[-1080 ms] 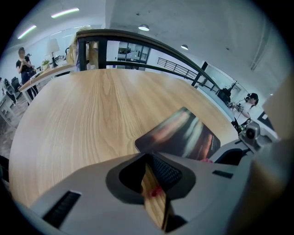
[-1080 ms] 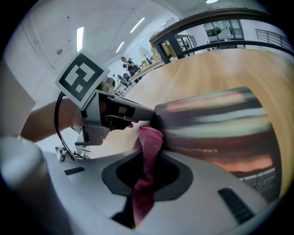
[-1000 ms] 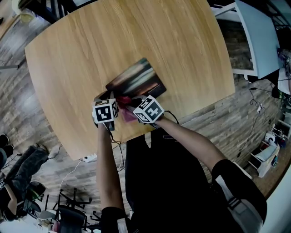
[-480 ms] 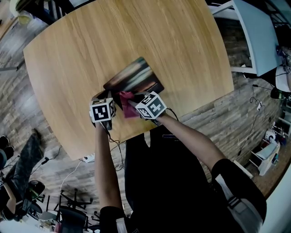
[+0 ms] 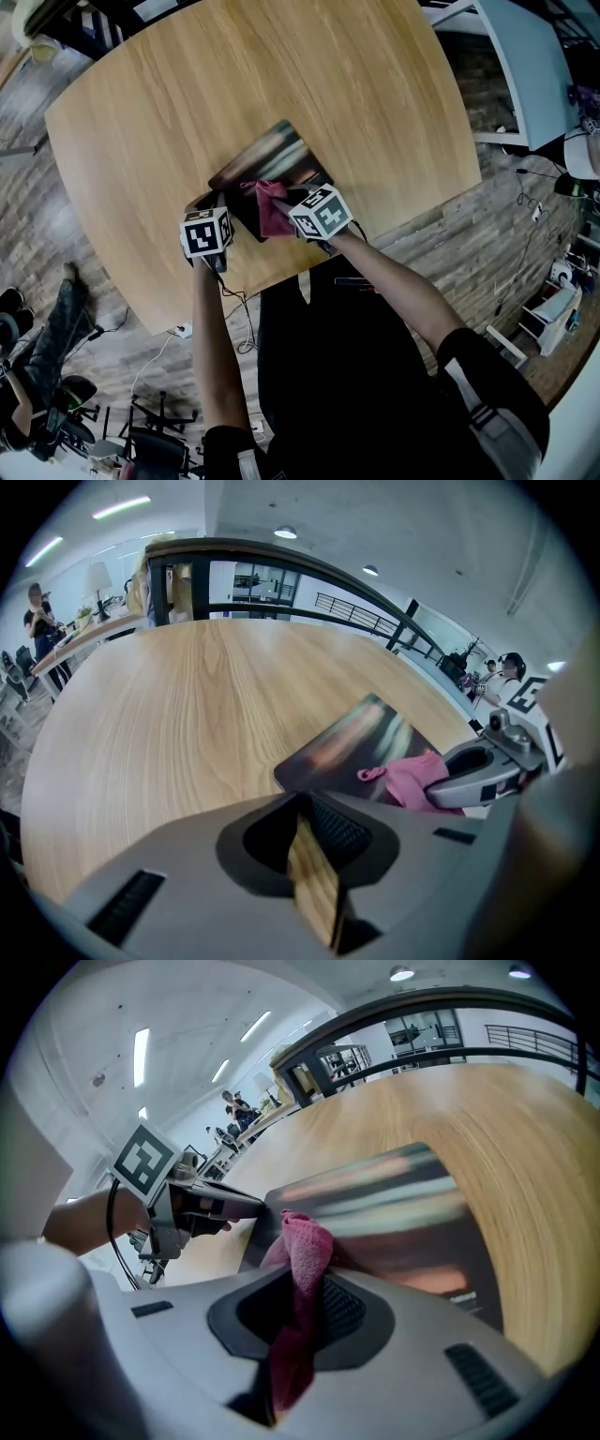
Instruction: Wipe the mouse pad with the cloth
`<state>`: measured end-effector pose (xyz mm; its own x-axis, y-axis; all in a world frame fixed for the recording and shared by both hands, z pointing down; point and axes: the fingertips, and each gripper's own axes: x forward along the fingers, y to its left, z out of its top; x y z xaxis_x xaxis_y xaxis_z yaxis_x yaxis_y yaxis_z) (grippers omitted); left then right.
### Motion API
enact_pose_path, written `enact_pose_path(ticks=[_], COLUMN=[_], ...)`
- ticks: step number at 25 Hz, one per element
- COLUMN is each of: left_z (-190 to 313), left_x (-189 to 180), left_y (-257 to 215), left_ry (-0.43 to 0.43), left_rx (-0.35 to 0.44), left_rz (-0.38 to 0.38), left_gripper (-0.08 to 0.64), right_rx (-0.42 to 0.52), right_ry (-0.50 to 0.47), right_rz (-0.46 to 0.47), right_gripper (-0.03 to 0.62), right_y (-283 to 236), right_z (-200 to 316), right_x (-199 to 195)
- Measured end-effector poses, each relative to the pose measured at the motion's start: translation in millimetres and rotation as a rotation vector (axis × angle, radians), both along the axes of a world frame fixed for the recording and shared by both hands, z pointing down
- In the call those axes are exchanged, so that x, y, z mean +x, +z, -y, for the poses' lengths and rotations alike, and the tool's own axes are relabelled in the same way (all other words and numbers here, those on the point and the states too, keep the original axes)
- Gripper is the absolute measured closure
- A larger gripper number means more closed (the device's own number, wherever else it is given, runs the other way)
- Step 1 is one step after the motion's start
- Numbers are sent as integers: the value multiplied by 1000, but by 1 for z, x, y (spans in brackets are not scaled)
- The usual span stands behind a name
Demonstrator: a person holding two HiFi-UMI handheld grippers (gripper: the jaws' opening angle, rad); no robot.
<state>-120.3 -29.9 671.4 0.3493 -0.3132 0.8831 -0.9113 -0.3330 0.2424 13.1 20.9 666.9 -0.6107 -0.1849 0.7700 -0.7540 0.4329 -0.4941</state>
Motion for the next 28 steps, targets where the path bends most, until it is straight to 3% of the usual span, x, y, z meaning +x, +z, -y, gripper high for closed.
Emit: enact_pose_path(ticks=[28], left_z=[0], left_x=[-3], left_y=[-2], left_ry=[-22], left_rx=[-9], left_rz=[32], left_gripper=[500], right_rx=[40], right_ry=[220], right_rz=[-90], right_gripper=[526], right_y=[-3], right_z=[20], right_x=[138])
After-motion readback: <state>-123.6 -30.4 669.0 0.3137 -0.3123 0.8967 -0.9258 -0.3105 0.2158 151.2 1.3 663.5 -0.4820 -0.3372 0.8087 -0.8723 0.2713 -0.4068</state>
